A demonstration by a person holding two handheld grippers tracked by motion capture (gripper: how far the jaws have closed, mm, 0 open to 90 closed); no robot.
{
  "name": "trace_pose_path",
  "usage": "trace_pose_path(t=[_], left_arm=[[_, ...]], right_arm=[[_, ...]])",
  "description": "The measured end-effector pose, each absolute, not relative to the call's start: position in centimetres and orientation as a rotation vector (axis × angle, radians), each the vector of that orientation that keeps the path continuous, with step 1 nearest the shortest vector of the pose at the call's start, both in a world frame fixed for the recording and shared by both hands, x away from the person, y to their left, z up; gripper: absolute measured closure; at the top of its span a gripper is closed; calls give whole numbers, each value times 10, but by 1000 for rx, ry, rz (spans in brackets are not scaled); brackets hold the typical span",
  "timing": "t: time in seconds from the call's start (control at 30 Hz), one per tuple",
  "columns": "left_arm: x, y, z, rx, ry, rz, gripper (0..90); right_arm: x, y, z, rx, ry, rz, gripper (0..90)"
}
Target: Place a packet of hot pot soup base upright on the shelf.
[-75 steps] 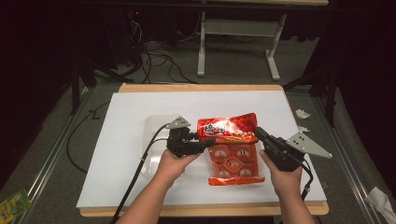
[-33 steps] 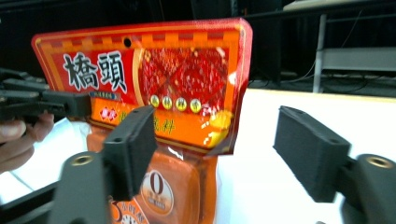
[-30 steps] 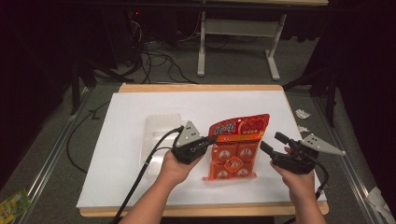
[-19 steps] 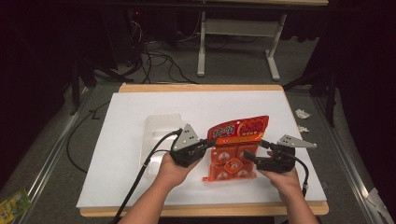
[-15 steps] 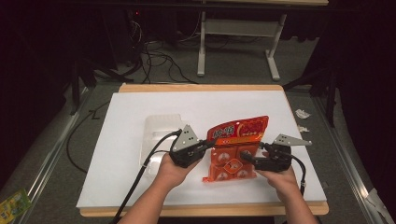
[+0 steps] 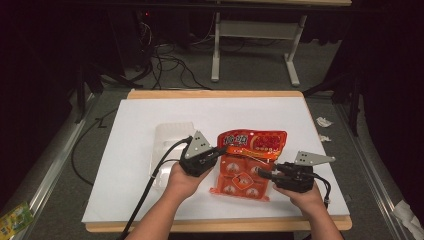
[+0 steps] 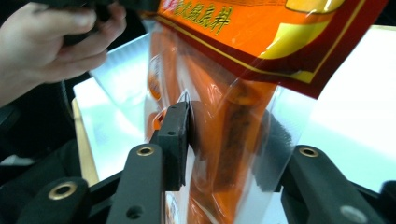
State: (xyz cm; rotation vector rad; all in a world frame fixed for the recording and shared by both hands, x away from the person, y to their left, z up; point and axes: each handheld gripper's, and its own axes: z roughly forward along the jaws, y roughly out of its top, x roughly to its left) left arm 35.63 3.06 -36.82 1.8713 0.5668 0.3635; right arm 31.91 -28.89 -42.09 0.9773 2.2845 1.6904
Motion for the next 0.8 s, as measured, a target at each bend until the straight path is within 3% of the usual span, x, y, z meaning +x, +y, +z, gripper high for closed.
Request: trace_pose_path(t=[0.27, 0.43, 0.6, 0.67, 0.7, 0.8], left_arm=[[360, 42, -375, 1873, 601, 331, 889], [358, 42, -375, 1873, 586, 328, 894], [358, 42, -375, 1880, 597, 332, 879], [360, 44, -373, 1876, 628, 329, 805], [361, 46, -372, 1877, 645, 326, 695], [364, 55, -368, 1873, 680, 317, 543]], right_arm=[[319, -282, -421, 928, 2329, 1739, 713], [319, -278, -420, 934, 2337, 1753, 632], [321, -274, -421, 953, 2339, 1744, 708], [321, -274, -421, 969, 2343, 1744, 712], [321, -273, -421, 970, 2341, 1741, 713], [320, -272, -419, 983, 2327, 1734, 715]])
